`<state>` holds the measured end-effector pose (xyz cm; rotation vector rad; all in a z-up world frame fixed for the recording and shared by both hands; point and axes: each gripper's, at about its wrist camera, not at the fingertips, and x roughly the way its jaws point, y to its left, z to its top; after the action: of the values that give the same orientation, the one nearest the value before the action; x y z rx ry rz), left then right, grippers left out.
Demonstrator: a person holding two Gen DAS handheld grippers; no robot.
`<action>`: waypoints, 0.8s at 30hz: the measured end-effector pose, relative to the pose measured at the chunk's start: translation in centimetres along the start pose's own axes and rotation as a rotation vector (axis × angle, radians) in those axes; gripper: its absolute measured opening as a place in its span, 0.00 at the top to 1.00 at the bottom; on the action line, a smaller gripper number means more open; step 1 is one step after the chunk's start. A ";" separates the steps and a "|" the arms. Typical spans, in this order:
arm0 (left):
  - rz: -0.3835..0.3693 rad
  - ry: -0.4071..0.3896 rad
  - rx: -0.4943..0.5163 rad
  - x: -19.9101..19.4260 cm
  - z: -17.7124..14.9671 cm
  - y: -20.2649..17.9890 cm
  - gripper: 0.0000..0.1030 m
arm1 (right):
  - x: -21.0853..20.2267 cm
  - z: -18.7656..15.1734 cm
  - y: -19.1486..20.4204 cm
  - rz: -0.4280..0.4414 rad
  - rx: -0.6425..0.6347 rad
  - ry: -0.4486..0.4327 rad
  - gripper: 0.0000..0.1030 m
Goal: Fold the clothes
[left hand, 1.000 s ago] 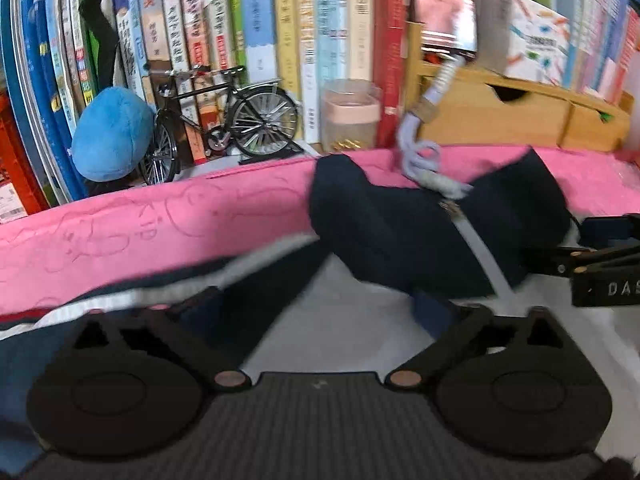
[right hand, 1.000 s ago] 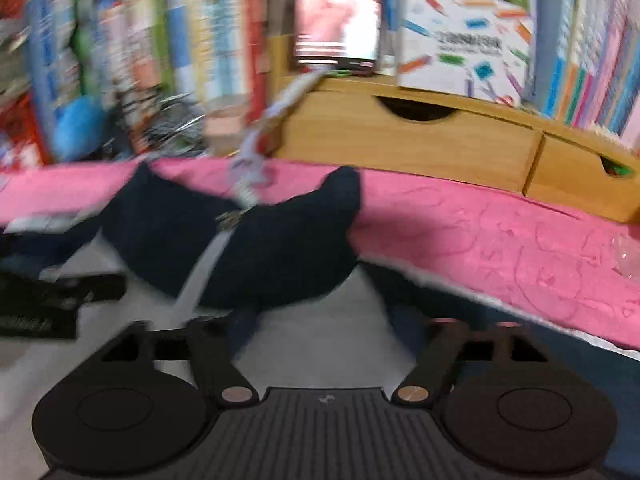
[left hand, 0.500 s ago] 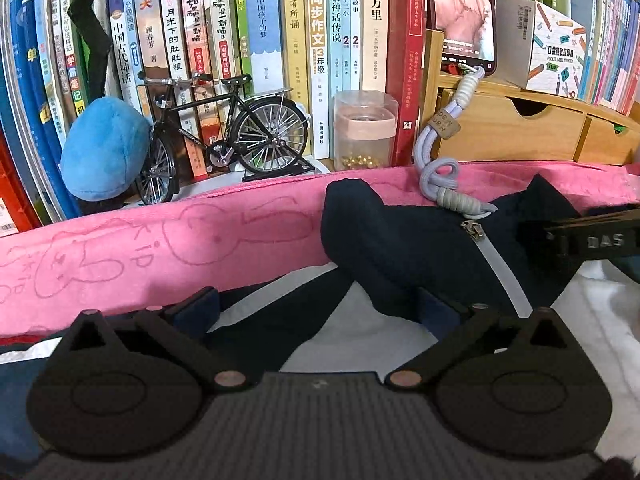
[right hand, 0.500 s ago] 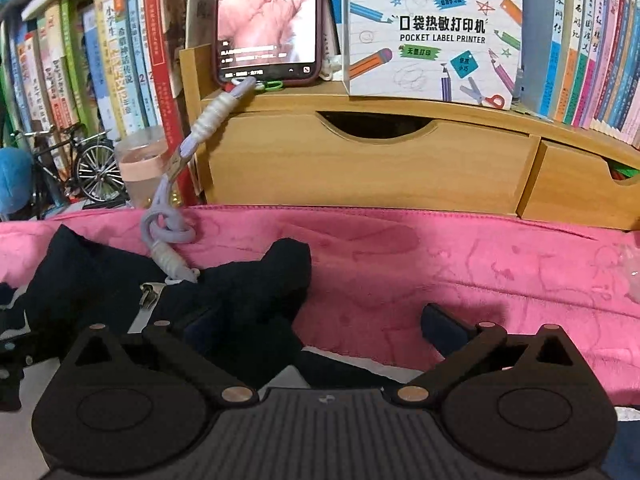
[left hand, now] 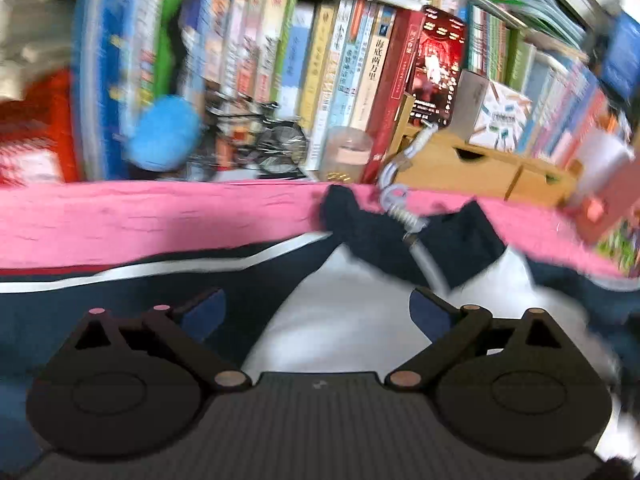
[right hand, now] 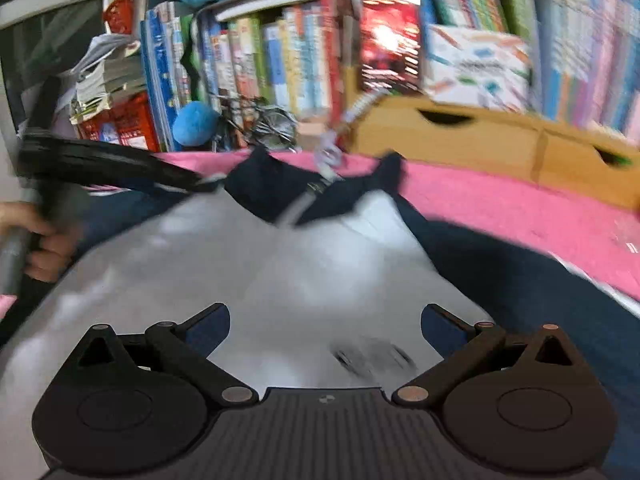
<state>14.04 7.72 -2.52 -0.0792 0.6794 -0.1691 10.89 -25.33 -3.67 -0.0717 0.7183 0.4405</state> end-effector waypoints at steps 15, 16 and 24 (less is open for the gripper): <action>0.410 0.056 -0.160 -3.6 -3.6 10.4 0.02 | -8.6 -6.6 -19.7 -0.529 0.436 -0.033 0.00; 0.370 0.045 -0.136 -4.0 -3.2 9.0 0.02 | -9.6 -6.8 -19.7 -0.525 0.436 -0.059 0.00; 0.014 0.017 0.098 -5.1 -0.7 -6.6 0.00 | -15.3 -8.1 -23.4 -0.579 0.575 -0.194 0.00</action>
<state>8.86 2.12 0.90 0.0204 0.6875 -0.1898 5.32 -53.91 -1.83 0.2967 0.5770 -0.3172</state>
